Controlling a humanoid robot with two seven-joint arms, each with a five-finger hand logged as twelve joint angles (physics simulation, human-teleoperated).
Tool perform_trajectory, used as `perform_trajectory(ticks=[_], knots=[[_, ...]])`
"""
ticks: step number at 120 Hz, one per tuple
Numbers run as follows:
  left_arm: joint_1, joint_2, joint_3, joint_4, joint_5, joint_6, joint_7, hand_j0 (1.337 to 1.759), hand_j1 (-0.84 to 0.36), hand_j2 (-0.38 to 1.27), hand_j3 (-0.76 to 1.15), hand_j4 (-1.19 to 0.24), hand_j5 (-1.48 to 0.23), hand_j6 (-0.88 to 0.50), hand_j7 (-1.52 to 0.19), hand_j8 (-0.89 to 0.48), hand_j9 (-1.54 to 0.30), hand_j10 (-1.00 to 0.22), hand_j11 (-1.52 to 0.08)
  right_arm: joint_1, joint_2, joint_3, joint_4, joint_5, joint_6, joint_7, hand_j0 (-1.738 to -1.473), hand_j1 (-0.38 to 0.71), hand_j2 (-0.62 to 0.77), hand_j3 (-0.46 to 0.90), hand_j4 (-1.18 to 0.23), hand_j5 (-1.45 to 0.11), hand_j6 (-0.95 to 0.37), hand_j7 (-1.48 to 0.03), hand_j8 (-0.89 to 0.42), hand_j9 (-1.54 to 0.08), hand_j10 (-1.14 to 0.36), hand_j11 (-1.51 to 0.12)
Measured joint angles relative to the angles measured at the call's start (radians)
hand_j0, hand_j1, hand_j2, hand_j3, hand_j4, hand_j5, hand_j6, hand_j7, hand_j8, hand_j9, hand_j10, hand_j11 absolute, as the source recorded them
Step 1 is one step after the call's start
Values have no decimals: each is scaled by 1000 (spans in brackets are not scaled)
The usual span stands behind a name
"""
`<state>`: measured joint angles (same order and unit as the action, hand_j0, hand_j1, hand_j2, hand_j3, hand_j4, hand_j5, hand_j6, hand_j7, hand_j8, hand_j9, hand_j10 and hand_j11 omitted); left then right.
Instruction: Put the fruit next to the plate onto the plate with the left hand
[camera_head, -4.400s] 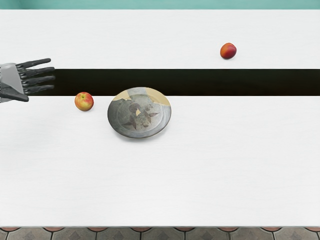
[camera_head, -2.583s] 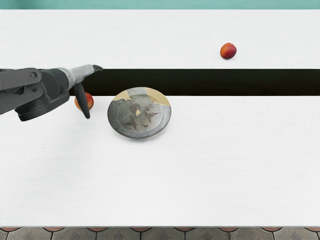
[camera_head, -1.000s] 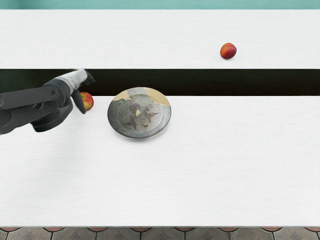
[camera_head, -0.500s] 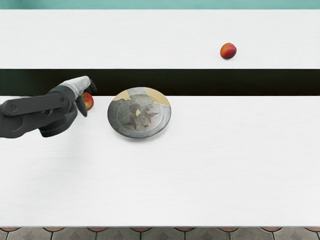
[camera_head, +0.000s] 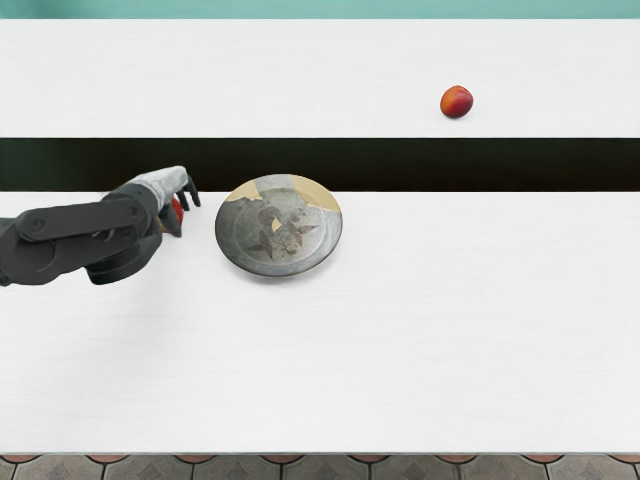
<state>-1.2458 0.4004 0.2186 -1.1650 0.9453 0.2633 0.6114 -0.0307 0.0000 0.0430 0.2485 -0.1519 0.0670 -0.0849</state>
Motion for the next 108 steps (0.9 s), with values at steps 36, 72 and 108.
perform_trajectory(ticks=[36, 72, 108], knots=[[2, 0, 4, 0, -7, -5, -1, 1654, -316, 107, 69, -654, -745, -654, -744, -444, -782, -477, -806, 0, 0, 0, 0, 0, 0, 0, -1658, -327, -4, 0, -18, -24, -18, -24, -18, -24, -18, -24], [-12, 9, -93, -1, -123, -6, 0, 1654, -314, 203, -25, -693, -895, -685, -894, -428, -908, -482, -915, 0, 0, 0, 0, 0, 0, 0, -1658, -327, -4, 0, -18, -24, -18, -24, -18, -24, -18, -24], [-15, 25, -242, -1, -243, -8, 0, 1650, -289, 169, -6, -694, -930, -683, -933, -423, -941, -487, -938, 0, 0, 0, 0, 0, 0, 0, -1658, -327, -4, 0, -18, -24, -18, -24, -18, -24, -18, -24]])
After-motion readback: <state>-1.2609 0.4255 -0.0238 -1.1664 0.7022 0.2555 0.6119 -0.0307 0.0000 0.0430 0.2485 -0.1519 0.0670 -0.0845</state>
